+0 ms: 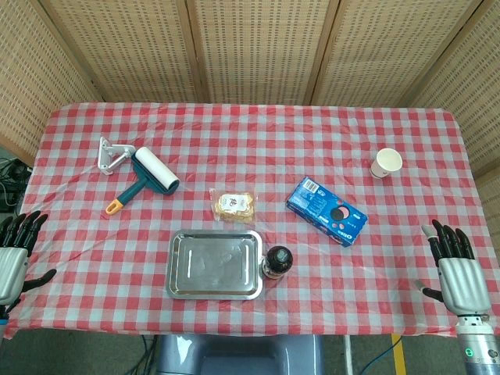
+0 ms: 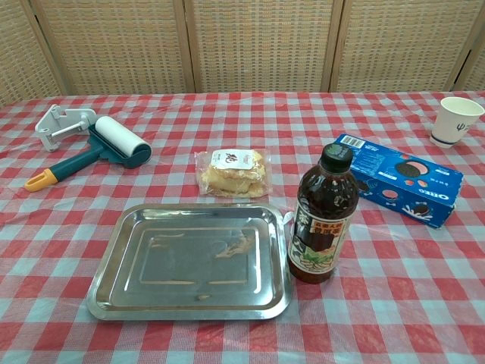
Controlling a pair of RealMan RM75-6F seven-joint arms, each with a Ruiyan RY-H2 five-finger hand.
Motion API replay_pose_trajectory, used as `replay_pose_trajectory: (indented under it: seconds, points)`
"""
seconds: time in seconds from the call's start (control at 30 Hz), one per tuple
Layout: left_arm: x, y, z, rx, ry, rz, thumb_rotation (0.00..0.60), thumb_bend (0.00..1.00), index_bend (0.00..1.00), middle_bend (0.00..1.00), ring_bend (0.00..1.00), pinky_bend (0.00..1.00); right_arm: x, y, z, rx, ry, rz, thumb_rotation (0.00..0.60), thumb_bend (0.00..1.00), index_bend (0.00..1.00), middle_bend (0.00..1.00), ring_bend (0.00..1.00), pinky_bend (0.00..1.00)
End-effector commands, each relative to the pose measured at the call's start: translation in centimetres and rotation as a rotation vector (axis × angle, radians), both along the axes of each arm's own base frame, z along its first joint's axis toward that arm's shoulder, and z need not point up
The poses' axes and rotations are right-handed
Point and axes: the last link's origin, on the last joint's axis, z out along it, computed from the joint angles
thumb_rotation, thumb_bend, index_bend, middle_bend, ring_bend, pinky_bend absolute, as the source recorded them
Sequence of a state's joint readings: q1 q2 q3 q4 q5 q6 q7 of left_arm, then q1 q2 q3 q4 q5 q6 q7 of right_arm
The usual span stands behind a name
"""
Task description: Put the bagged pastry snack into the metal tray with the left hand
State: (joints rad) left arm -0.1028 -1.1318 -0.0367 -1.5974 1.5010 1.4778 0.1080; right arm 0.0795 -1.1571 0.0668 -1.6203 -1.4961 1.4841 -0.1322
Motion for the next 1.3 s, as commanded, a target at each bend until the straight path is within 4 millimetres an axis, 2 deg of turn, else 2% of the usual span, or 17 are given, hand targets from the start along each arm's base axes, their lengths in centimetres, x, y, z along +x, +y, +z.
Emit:
replay_pose_trajectory:
  seconds: [0.03, 1.0, 1.3]
  points:
    - [0.0, 0.0, 0.0, 0.000, 0.000, 0.000, 0.600, 0.12, 0.00, 0.00, 0.00, 0.00, 0.0, 0.0, 0.0, -0.001, 0.000, 0.001, 0.600, 0.08, 0.00, 0.00, 0.00, 0.00]
    - [0.3, -0.4, -0.2, -0.020, 0.002, 0.014, 0.600, 0.13, 0.00, 0.00, 0.00, 0.00, 0.0, 0.2, 0.2, -0.011, -0.007, 0.007, 0.600, 0.08, 0.00, 0.00, 0.00, 0.00]
    - [1.1, 0.0, 0.2, -0.013, -0.023, 0.009, 0.600, 0.13, 0.00, 0.00, 0.00, 0.00, -0.1, 0.2, 0.0, -0.006, -0.023, -0.007, 0.600, 0.08, 0.00, 0.00, 0.00, 0.00]
